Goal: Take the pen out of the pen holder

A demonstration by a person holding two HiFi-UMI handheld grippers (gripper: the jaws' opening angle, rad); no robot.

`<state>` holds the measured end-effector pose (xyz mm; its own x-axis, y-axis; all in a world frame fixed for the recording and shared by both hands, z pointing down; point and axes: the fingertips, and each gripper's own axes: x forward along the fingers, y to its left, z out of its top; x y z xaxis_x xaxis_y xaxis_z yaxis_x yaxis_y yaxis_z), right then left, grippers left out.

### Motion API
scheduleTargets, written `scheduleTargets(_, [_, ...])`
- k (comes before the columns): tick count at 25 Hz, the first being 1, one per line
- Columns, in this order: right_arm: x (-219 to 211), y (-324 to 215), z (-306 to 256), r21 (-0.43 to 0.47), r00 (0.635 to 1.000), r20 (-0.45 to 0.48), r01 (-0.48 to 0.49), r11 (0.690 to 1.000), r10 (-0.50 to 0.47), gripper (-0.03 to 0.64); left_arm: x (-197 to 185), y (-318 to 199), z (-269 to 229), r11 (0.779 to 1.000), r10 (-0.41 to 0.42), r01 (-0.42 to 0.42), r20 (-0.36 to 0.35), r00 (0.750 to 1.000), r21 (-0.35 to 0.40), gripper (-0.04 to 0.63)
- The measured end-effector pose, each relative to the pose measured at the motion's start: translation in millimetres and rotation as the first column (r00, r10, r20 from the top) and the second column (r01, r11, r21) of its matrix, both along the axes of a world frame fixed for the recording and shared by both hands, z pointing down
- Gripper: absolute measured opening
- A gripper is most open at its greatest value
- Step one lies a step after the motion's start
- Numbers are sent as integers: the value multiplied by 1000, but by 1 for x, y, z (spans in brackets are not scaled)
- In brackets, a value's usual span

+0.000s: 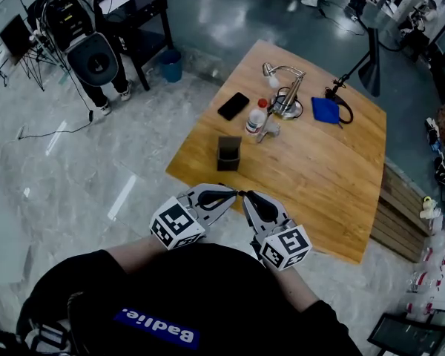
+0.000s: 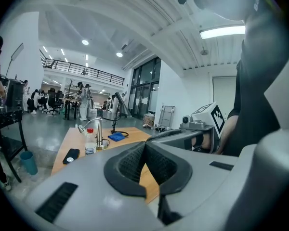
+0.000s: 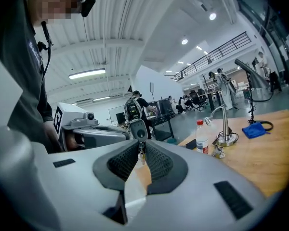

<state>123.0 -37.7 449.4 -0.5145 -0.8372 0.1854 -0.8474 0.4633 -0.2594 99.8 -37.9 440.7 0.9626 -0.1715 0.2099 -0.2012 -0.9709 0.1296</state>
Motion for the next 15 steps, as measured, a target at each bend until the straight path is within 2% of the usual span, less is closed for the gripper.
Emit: scheduleTargets(15, [-10, -4, 5, -11, 1000, -16, 24, 1000, -24, 49, -4, -4, 4, 1000, -10, 10, 4, 1000, -8, 9])
